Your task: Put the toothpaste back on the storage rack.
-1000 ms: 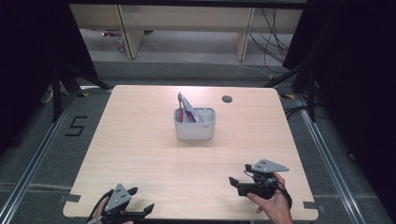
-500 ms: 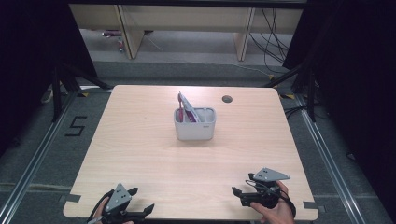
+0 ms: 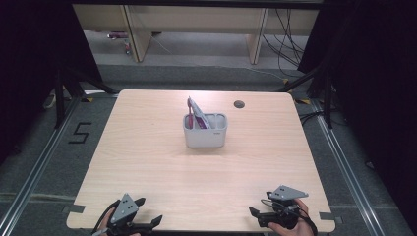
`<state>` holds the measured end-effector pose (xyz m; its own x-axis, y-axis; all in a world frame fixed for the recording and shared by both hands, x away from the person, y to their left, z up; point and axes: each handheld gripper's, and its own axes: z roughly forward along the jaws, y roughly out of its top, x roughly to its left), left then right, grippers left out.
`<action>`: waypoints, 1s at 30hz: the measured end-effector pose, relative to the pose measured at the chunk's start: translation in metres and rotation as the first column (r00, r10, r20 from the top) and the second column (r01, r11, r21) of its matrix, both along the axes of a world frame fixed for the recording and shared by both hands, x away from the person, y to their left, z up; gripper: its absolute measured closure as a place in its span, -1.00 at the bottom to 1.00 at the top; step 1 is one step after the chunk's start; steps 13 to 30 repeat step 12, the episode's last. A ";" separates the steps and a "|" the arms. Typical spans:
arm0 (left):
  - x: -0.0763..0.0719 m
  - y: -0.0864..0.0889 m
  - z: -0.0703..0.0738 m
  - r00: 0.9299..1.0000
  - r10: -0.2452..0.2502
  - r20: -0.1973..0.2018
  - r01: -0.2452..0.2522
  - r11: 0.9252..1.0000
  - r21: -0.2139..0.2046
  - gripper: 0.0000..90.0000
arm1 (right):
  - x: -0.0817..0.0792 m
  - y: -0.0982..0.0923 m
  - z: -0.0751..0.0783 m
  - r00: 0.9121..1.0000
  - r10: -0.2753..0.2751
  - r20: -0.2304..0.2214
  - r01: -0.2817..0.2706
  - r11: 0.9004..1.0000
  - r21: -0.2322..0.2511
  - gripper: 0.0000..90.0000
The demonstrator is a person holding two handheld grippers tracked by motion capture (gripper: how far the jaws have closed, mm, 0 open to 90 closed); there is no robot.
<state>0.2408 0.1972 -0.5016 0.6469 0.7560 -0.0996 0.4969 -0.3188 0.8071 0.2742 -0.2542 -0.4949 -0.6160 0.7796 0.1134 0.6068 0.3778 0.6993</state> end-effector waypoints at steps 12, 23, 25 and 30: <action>0.000 -0.001 -0.001 1.000 0.006 -0.001 -0.006 1.000 -0.007 -0.62 | -0.006 -0.003 -0.001 1.000 -0.023 -0.018 0.023 1.000 -0.008 -0.64; 0.000 -0.001 -0.001 1.000 0.006 -0.001 -0.006 1.000 -0.007 -0.62 | -0.006 -0.003 -0.001 1.000 -0.023 -0.018 0.023 1.000 -0.008 -0.64; 0.000 -0.001 -0.001 1.000 0.006 -0.001 -0.006 1.000 -0.007 -0.62 | -0.006 -0.003 -0.001 1.000 -0.023 -0.018 0.023 1.000 -0.008 -0.64; 0.000 -0.001 -0.001 1.000 0.006 -0.001 -0.006 1.000 -0.007 -0.62 | -0.006 -0.003 -0.001 1.000 -0.023 -0.018 0.023 1.000 -0.008 -0.64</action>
